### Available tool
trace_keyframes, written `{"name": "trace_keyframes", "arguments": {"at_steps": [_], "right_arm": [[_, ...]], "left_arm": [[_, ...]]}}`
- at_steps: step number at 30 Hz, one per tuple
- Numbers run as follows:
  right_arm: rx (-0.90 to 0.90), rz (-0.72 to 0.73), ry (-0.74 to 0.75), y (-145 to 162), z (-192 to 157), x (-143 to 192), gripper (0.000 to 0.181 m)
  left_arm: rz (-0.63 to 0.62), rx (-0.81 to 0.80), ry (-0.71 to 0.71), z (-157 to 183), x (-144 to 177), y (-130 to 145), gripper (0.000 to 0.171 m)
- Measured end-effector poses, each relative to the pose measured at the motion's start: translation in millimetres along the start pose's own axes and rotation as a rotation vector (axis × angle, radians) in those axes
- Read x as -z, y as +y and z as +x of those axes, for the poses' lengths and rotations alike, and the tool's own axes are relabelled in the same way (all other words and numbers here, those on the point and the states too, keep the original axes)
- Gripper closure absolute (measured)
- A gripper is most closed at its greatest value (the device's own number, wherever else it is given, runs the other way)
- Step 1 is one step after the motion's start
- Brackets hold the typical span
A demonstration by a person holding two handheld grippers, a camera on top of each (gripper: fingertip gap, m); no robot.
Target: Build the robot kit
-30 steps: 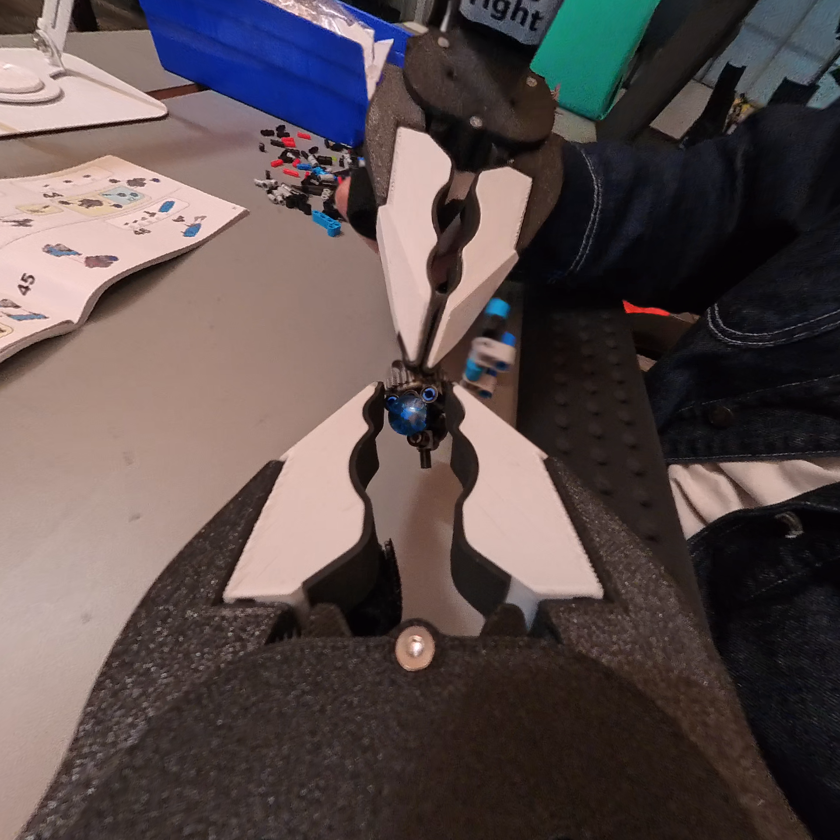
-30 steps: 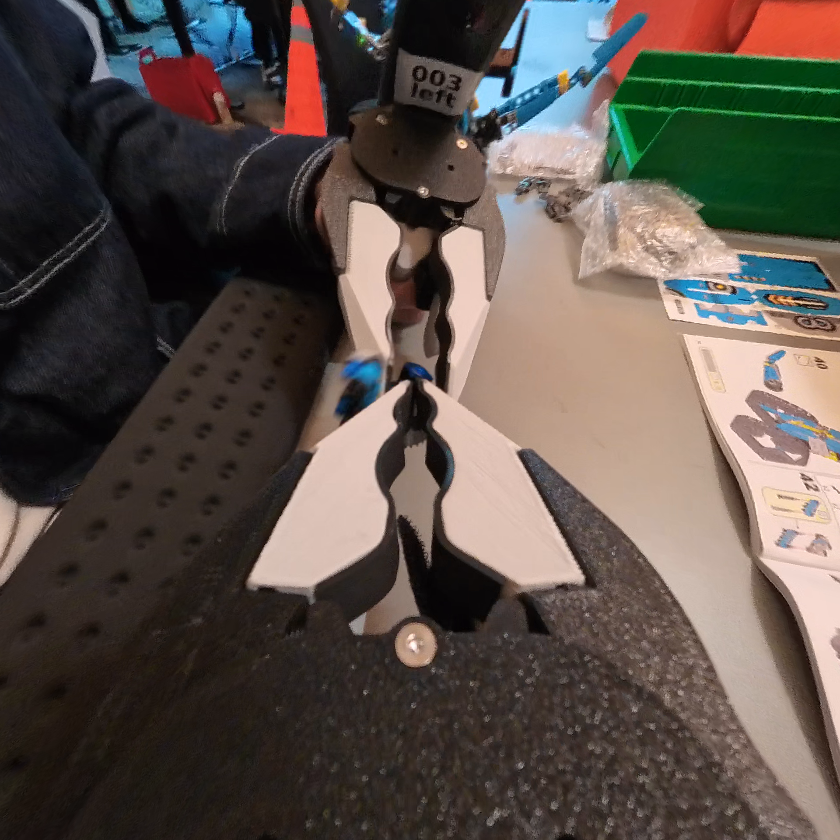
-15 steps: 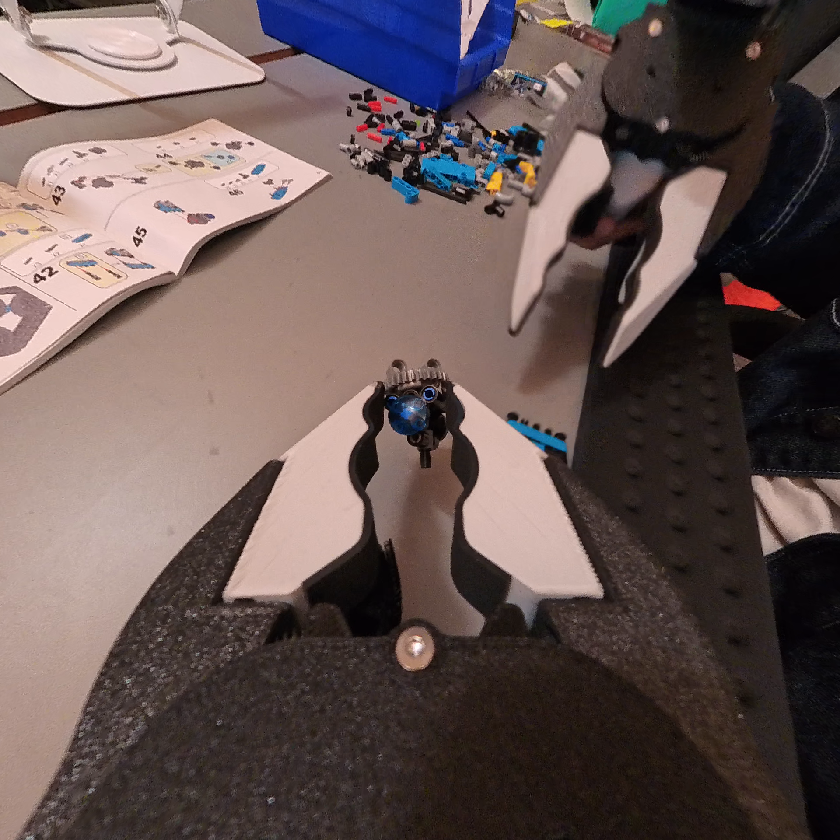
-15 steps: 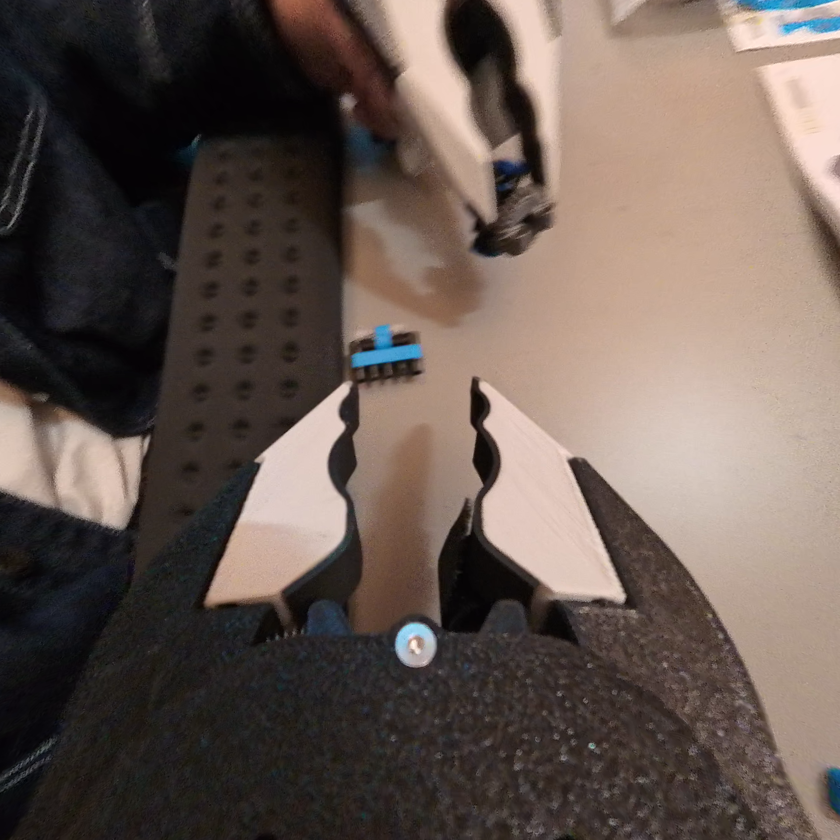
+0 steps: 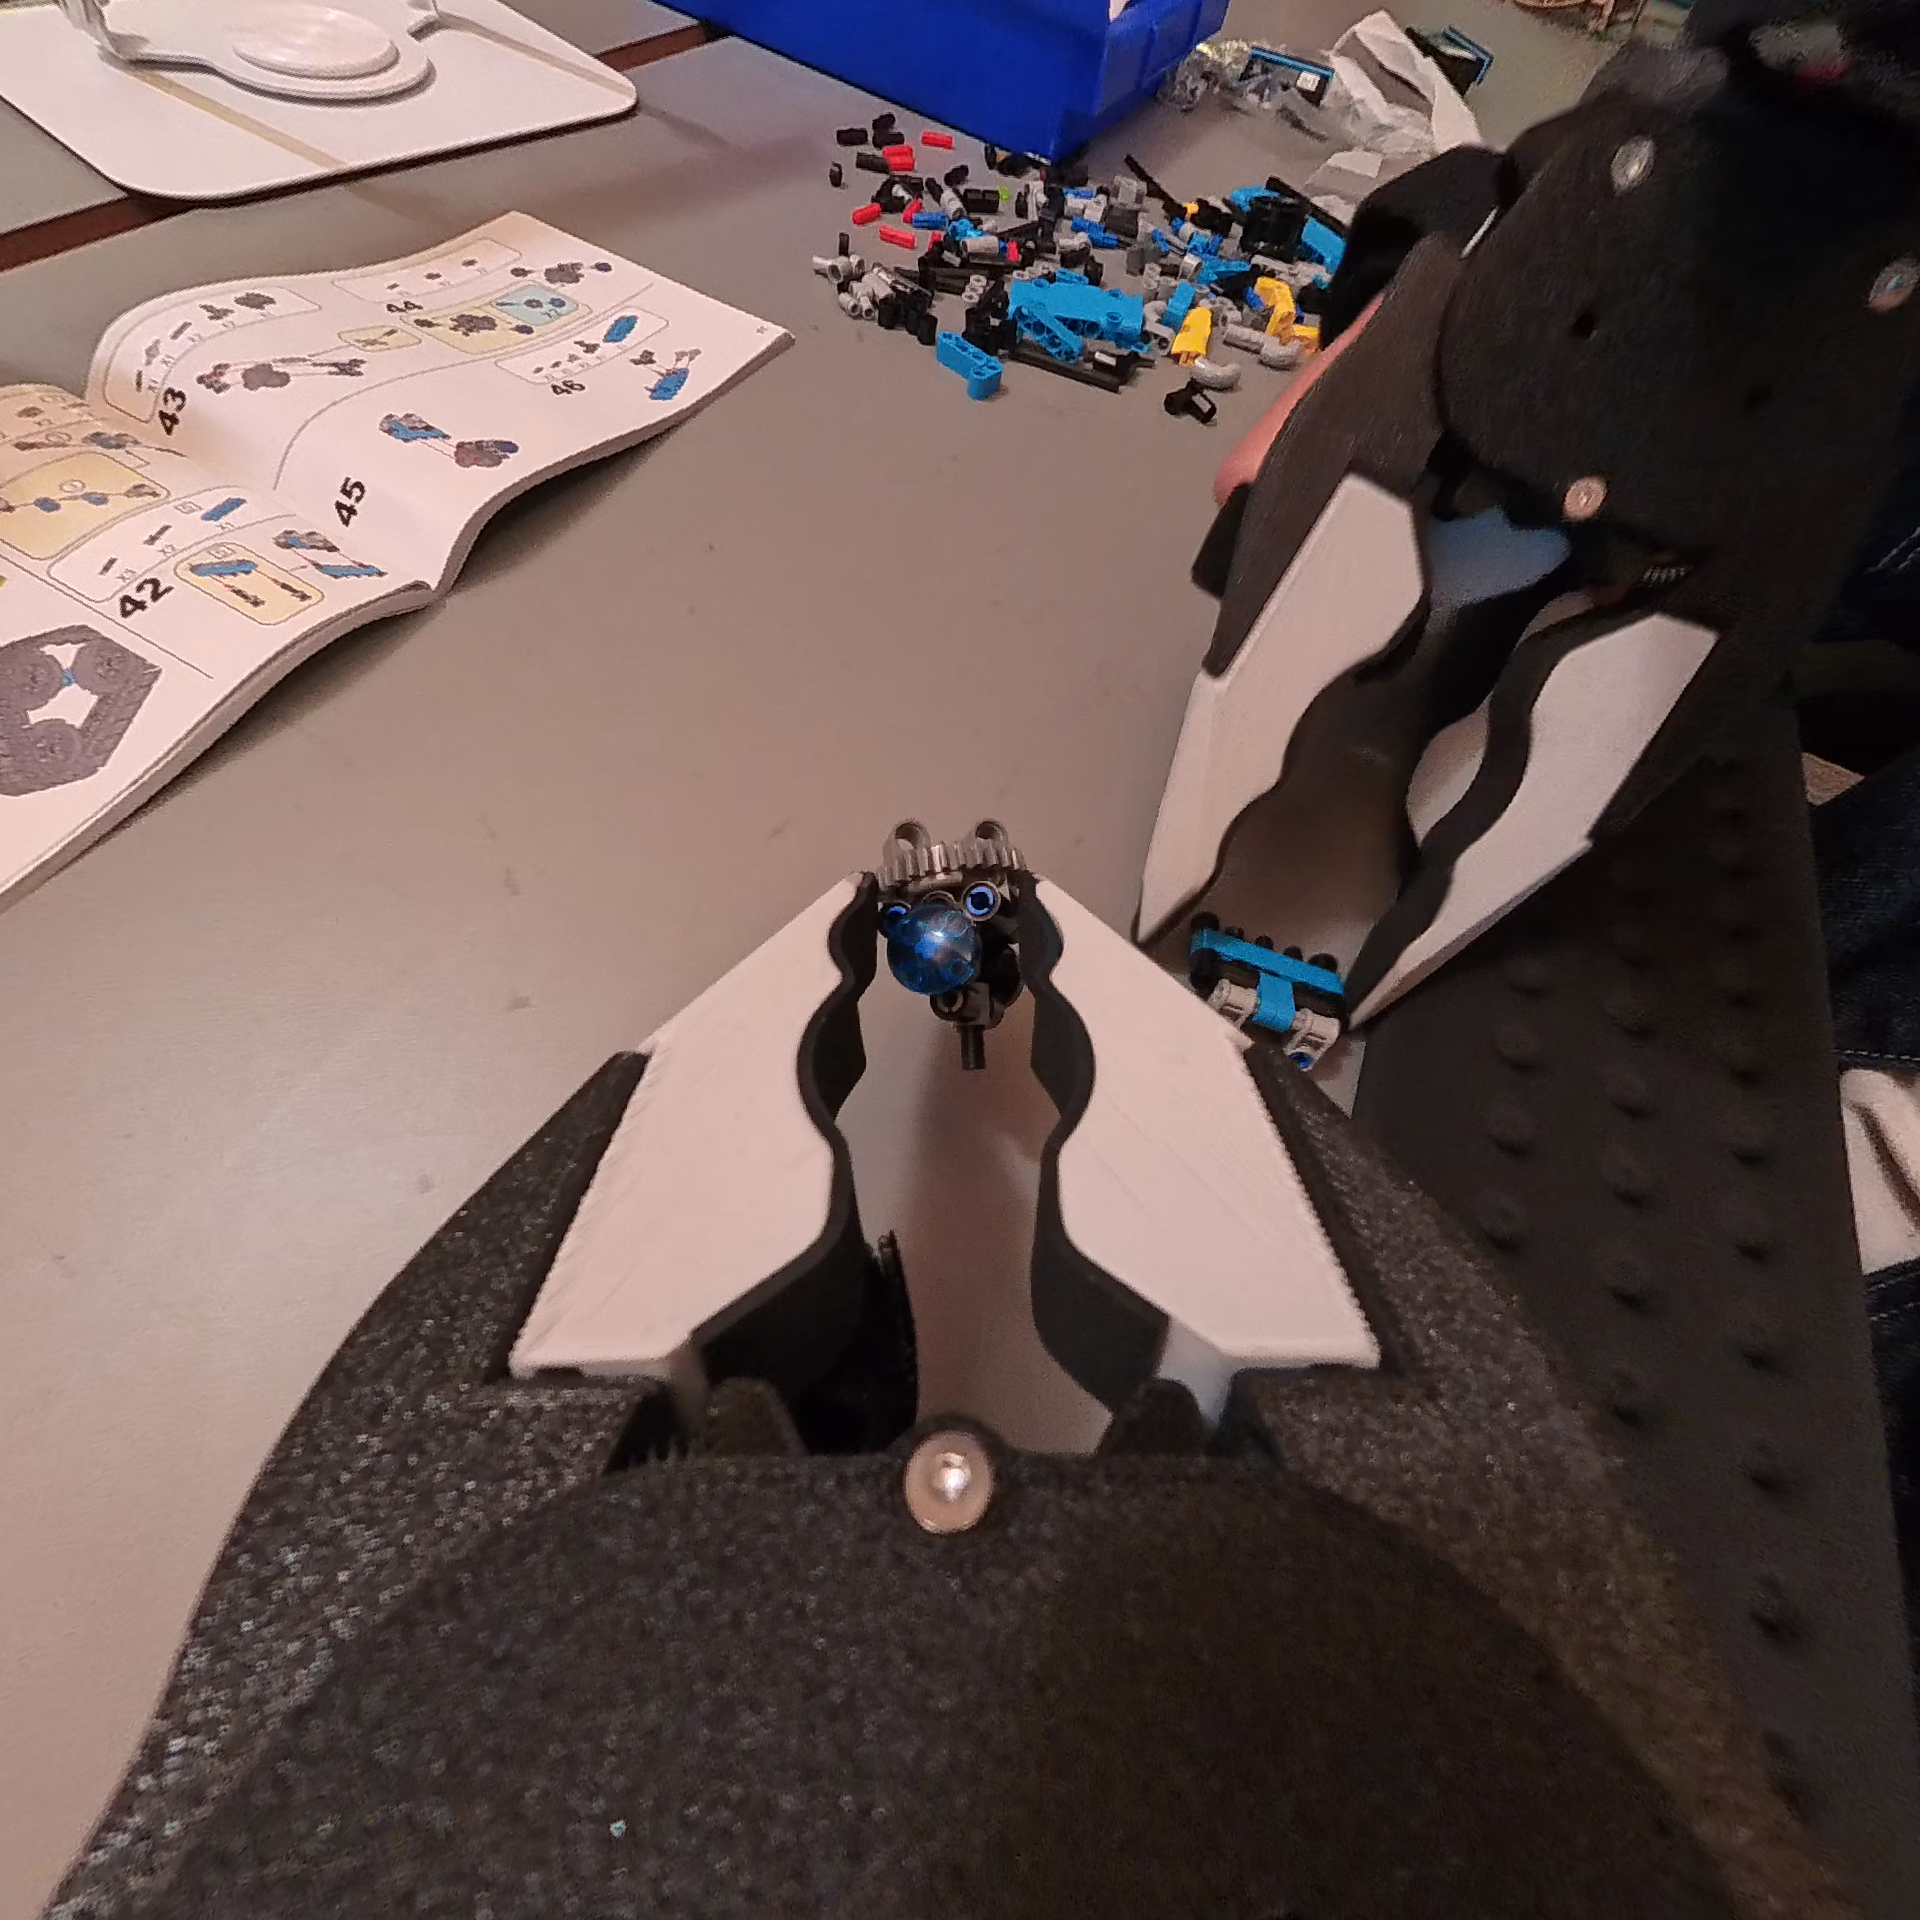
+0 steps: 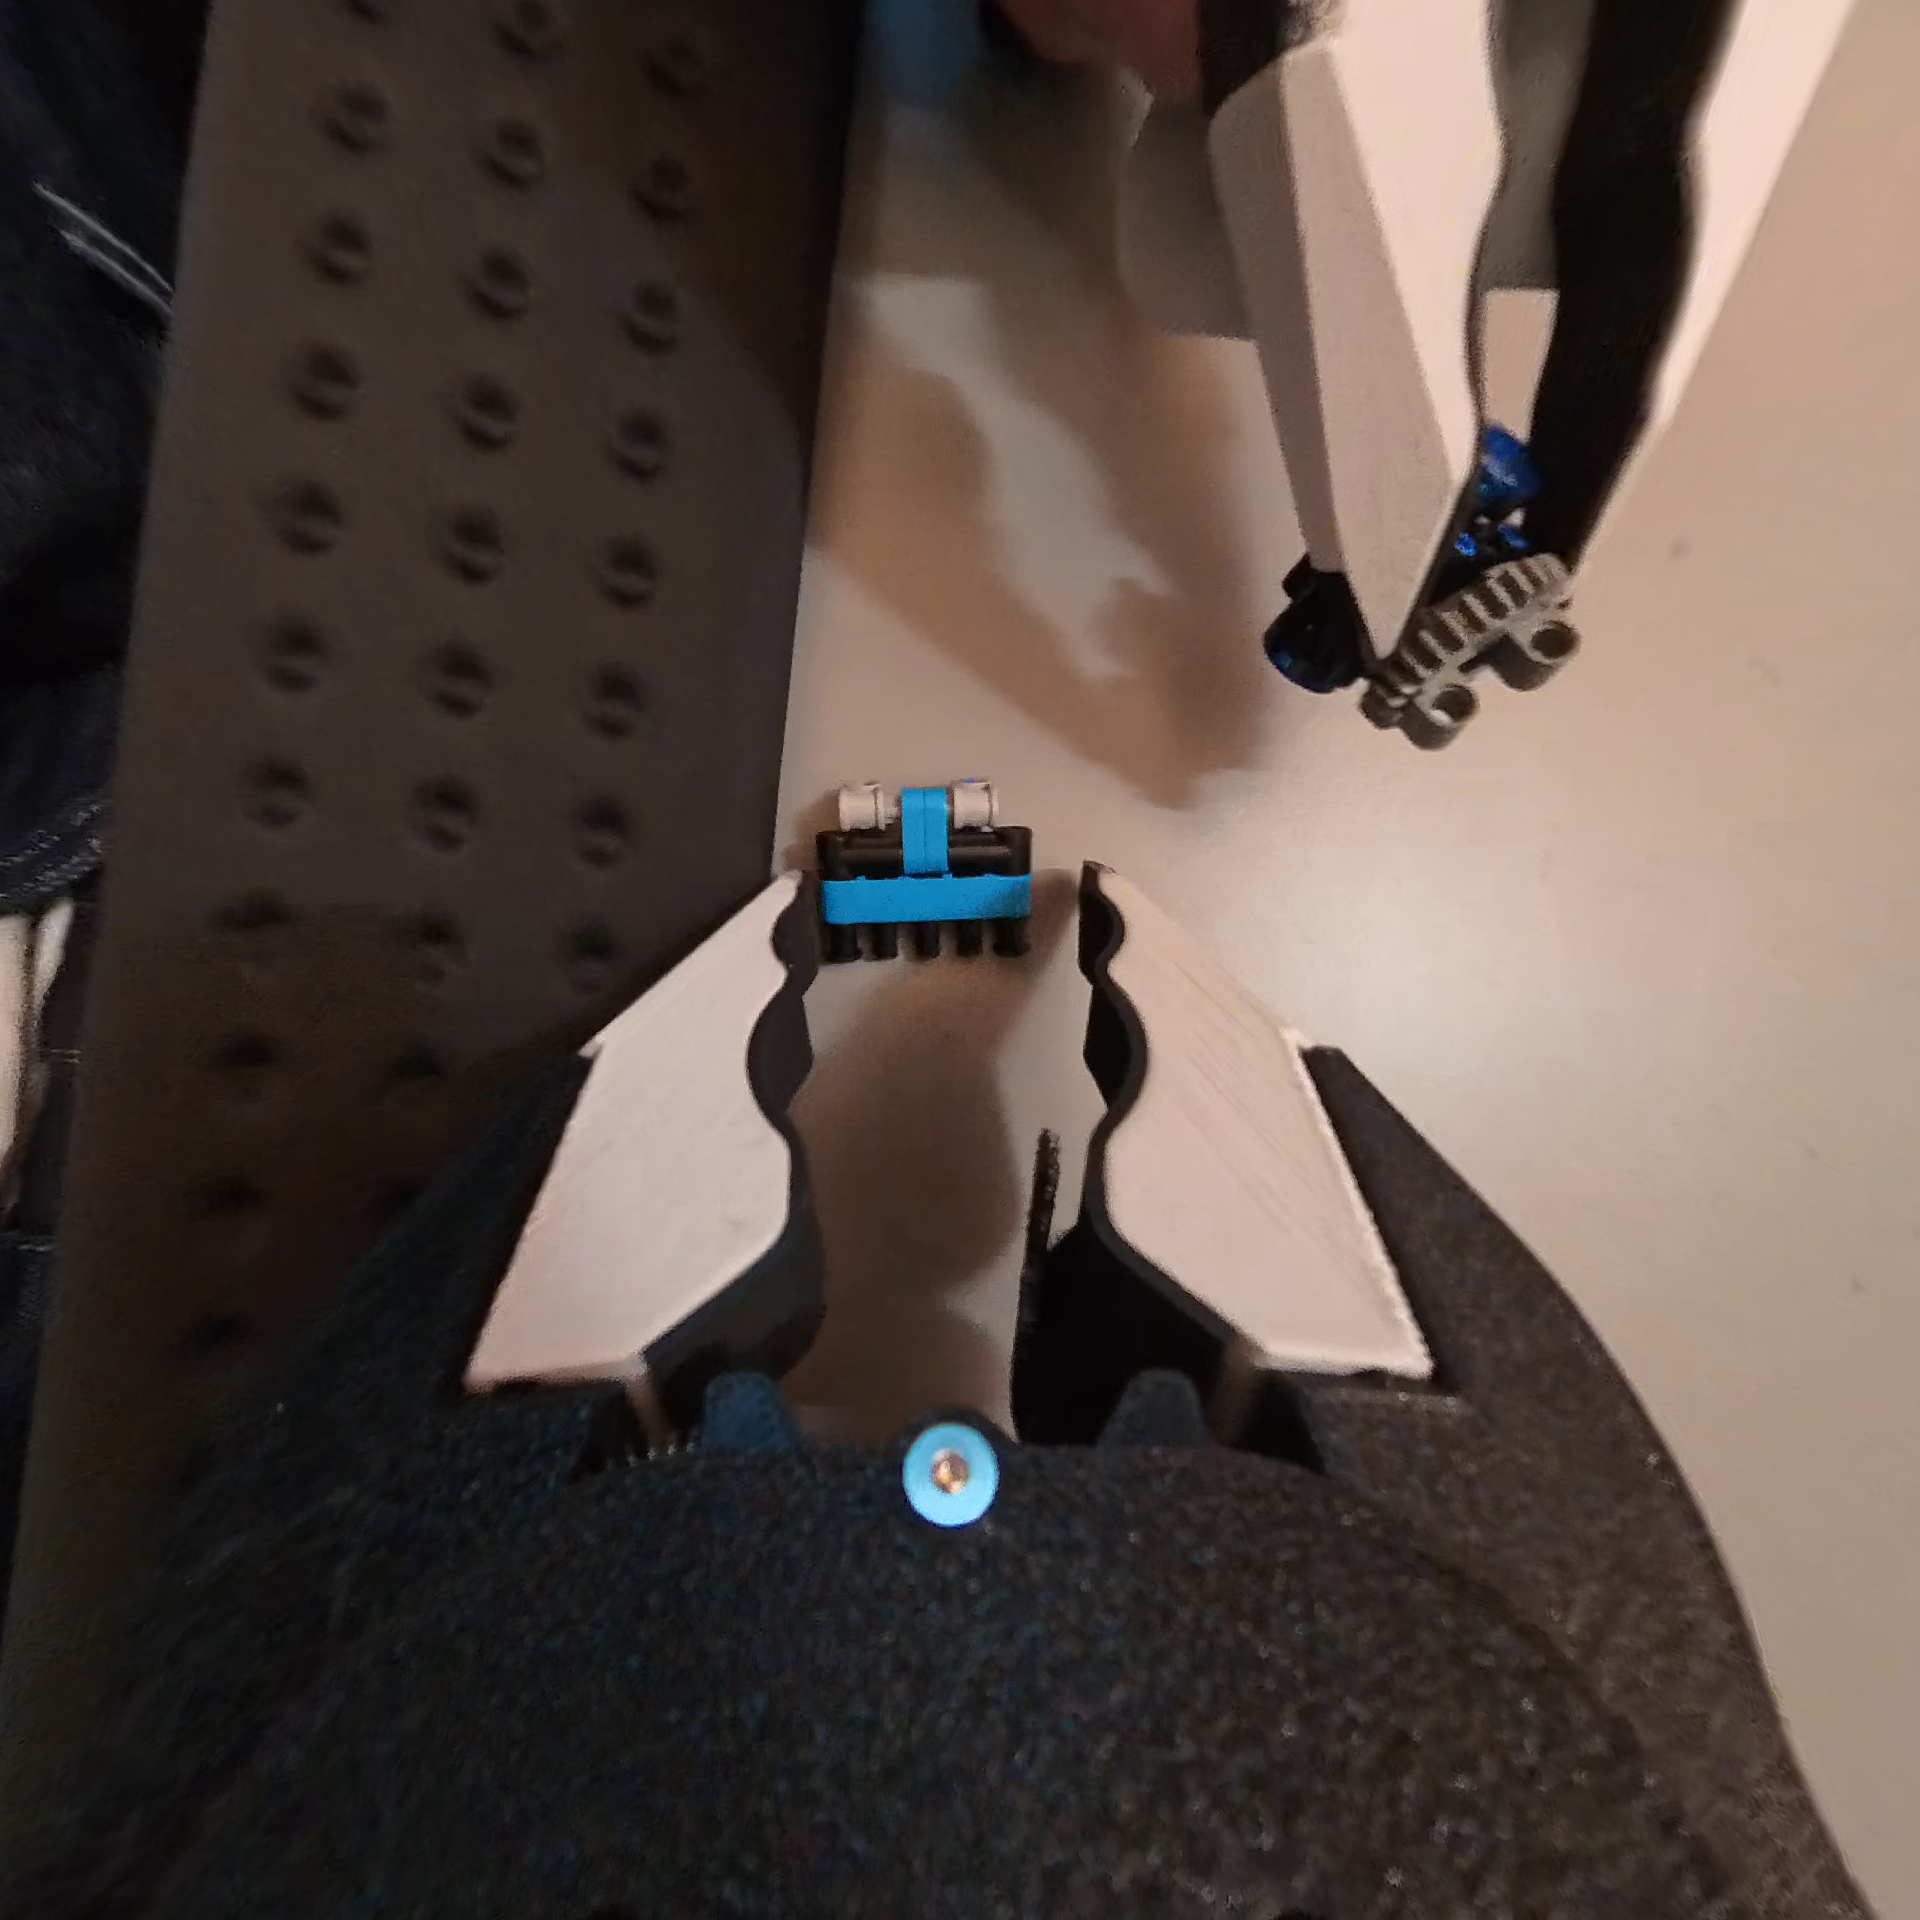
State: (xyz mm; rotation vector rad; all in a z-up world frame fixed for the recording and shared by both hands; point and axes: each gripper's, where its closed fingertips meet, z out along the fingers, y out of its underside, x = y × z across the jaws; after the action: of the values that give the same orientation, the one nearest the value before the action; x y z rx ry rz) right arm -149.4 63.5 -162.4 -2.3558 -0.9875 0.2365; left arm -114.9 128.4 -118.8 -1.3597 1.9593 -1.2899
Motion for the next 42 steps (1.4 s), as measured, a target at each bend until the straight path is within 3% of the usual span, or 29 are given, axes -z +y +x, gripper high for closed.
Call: {"name": "trace_keyframes", "arguments": {"at_steps": [2,5,11,13,15,23,28,33,37,39,42], "right_arm": [[0.004,-0.004,-0.03,-2.8,-2.8,-2.8,0.141],[0.01,0.039,-0.019,-7.1,1.8,4.3,0.141],[-0.266,0.556,0.122,-55.1,62.5,73.7,0.141],[-0.267,0.624,0.069,-64.8,58.3,76.1,0.141],[-0.251,0.616,0.047,-66.8,52.6,65.2,0.141],[-0.251,0.559,0.382,-47.1,87.7,55.1,0.141],[-0.239,0.185,0.618,12.2,119.4,38.0,0.141],[-0.393,0.11,0.47,24.6,106.4,12.9,0.141],[-0.623,0.147,0.361,29.1,98.7,11.5,0.138],[-0.689,0.206,0.294,22.4,88.8,11.6,0.122],[-0.708,0.224,0.165,14.4,65.0,12.1,0.13]], "left_arm": [[0.017,-0.007,0.002,0.7,1.5,-3.0,0.145],[0.068,-0.008,0.008,1.8,6.5,-12.0,0.145],[0.125,-0.009,0.023,5.4,11.2,-22.6,0.145],[0.126,-0.027,0.037,11.1,9.8,-23.5,0.145],[0.127,-0.036,0.04,14.1,9.1,-24.3,0.145],[0.078,-0.003,-0.026,-1.0,5.7,-15.0,0.145],[0.003,-0.023,-0.079,-8.4,-2.5,-2.6,0.145],[0.001,0.0,-0.086,-12.1,-2.3,-1.8,0.145],[0.028,0.013,-0.073,-11.2,0.5,-5.7,0.145],[0.024,0.016,-0.072,-11.6,0.3,-4.8,0.145],[0.019,0.013,-0.07,-10.6,0.2,-3.8,0.144]]}}
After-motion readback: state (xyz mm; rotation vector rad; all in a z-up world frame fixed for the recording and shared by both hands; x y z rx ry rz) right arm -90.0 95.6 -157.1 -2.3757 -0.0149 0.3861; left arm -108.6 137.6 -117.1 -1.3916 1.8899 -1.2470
